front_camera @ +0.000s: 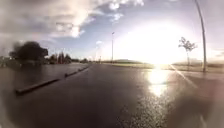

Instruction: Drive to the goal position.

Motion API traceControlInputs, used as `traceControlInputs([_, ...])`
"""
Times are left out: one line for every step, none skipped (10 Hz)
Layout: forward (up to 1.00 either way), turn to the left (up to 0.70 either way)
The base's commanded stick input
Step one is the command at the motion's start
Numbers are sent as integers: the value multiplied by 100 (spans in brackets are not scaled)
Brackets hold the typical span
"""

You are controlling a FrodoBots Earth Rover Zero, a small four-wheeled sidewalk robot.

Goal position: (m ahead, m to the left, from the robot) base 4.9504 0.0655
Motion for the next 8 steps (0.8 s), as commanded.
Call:
traceControlInputs([70, 0])
traceControlInputs([70, 0])
traceControlInputs([70, 0])
traceControlInputs([70, 0])
traceControlInputs([70, 0])
traceControlInputs([70, 0])
traceControlInputs([70, 0])
traceControlInputs([70, 0])
